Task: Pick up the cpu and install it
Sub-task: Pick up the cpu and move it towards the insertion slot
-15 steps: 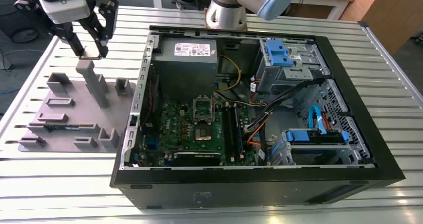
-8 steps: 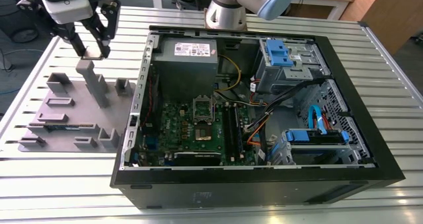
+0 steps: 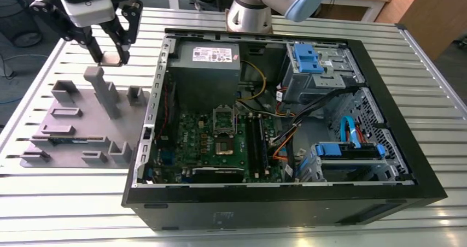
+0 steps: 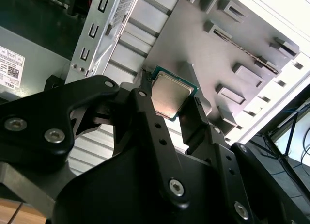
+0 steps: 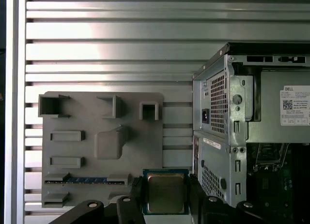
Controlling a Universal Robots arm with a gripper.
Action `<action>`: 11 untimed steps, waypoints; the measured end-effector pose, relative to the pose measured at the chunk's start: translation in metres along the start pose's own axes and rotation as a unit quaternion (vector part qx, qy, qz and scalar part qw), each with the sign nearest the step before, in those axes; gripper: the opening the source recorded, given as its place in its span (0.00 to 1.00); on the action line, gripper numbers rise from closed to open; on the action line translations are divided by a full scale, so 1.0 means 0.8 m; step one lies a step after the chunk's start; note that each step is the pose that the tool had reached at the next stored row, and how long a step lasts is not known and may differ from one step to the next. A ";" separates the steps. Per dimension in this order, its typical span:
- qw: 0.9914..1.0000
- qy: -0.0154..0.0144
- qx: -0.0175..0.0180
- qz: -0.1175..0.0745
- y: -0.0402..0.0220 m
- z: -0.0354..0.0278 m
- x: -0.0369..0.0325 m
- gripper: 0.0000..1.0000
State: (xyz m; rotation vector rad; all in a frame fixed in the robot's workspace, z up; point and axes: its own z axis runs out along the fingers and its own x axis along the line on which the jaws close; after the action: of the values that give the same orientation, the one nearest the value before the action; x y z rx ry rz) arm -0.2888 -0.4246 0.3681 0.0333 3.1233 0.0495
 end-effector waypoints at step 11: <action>1.000 0.000 0.000 0.000 0.0005 0.0012 -0.0269 0.47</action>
State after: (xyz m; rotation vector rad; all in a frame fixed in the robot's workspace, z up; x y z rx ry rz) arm -0.2672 -0.4246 0.3675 0.0332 3.1233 0.0495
